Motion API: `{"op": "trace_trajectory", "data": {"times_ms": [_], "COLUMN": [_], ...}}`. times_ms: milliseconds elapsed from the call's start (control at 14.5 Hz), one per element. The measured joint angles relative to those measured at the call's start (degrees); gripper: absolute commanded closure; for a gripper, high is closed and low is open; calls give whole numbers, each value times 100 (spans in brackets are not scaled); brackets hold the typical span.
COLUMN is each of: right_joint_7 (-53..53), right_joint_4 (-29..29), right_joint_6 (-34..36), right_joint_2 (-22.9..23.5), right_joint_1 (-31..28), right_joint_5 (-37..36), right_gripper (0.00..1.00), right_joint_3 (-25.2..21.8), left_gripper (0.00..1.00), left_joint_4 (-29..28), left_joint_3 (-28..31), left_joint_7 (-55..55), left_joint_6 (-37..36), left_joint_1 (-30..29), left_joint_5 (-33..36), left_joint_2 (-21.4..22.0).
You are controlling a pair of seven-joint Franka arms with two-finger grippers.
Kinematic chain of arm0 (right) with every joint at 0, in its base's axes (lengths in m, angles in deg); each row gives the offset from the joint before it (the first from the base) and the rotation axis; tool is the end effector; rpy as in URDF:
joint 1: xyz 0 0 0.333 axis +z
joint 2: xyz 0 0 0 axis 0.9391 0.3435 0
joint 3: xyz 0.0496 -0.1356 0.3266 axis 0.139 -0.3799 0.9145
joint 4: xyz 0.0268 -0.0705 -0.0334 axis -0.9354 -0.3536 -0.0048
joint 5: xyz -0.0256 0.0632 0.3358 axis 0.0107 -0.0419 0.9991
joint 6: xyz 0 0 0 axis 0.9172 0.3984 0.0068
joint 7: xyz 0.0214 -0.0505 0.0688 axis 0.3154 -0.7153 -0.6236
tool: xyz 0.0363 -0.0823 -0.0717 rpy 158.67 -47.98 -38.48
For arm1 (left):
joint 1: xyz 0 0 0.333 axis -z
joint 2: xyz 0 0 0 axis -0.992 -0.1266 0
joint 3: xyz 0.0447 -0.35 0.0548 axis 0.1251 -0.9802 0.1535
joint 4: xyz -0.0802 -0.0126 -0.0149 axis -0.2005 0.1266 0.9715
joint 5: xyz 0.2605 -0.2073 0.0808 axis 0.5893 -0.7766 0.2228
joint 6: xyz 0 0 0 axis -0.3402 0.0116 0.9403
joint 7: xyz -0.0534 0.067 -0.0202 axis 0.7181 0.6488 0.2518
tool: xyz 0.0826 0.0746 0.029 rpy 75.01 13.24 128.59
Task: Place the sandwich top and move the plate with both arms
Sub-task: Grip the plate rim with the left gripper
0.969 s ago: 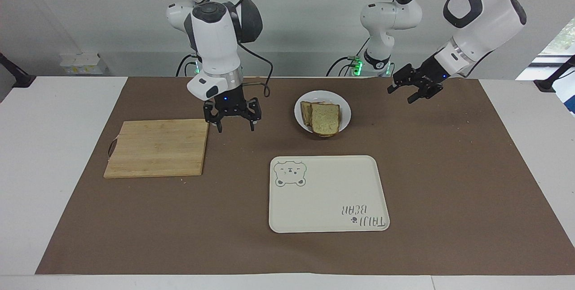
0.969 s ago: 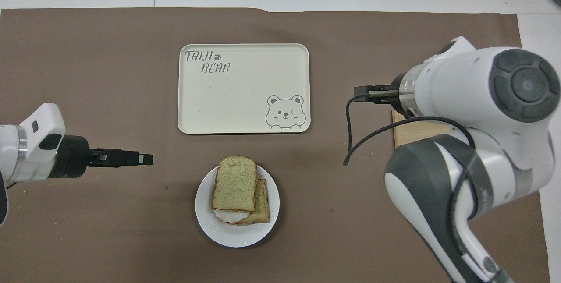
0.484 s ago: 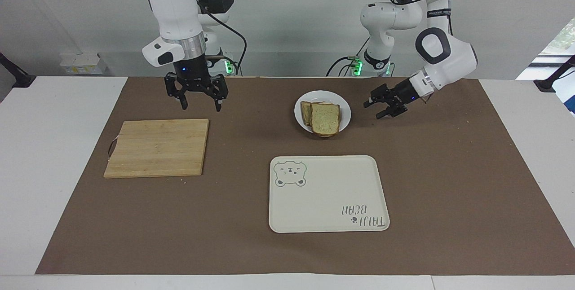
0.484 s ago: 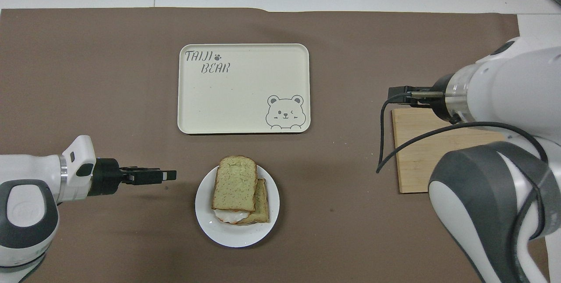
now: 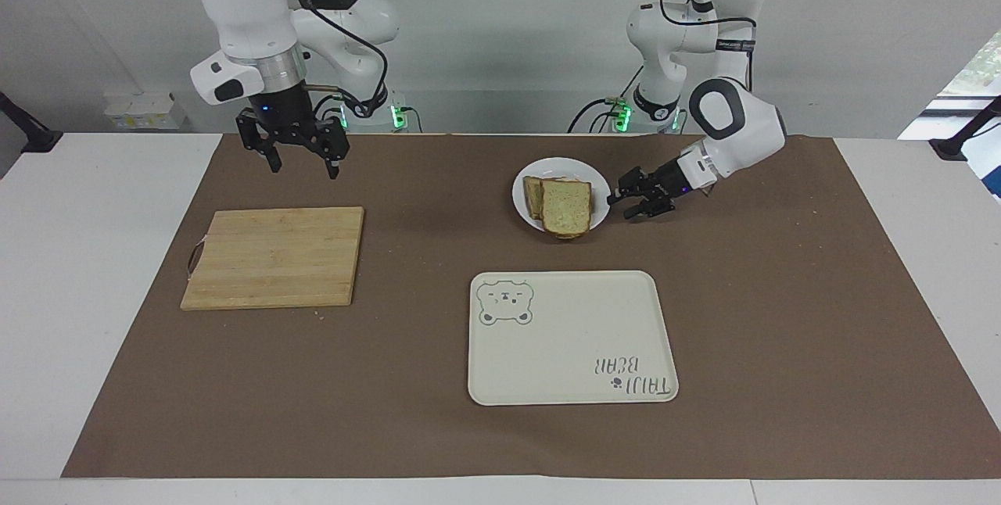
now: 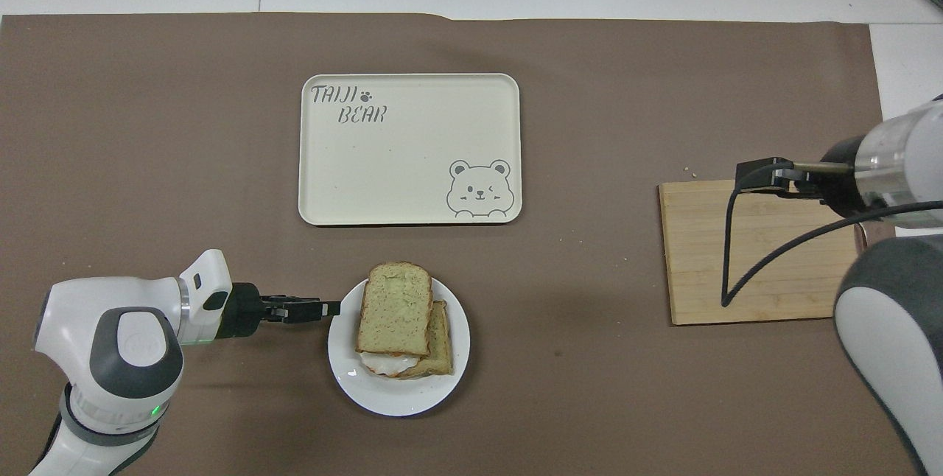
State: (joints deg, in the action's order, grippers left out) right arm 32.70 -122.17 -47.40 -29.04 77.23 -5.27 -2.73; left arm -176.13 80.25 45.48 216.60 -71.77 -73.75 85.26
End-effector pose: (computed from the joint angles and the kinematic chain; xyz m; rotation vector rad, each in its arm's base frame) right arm 0.4863 0.0397 0.6401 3.1063 -0.2286 0.1625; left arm 0.3856 -0.1022 0.3609 2.3459 -0.1668 0.0263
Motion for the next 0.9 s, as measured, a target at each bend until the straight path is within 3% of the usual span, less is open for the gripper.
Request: {"op": "trace_trajectory", "data": {"times_ms": [138,277,692,830,899], "right_joint_7": [-445,-696,-770,-798,-897], "right_joint_4": [47,52,53,53,53], "right_joint_6": [196,294,803,947,952], "right_joint_2": [-52,-54,-93,-128,-136], "right_joint_1": [-16,-19,-20,-53,-112], "right_joint_5": [0,1,6,6,6], "right_gripper": [0,0,0,0,0], "right_joint_3": [-159,-237,-310,-333,-339], "left_gripper": [60,69,71,85,99], "left_joint_4": [-13,-49,-165,-192,-200], "left_joint_3": [0,1,-2,-1,2], "left_joint_7": [90,114,146,147,151], "left_joint_6": [44,44,52,58,58], "left_joint_1": [56,75,384,422,427], "left_joint_5": [-56,-59,-73,-73,-73], "left_joint_2": [-104,-115,-103,-98,-96]}}
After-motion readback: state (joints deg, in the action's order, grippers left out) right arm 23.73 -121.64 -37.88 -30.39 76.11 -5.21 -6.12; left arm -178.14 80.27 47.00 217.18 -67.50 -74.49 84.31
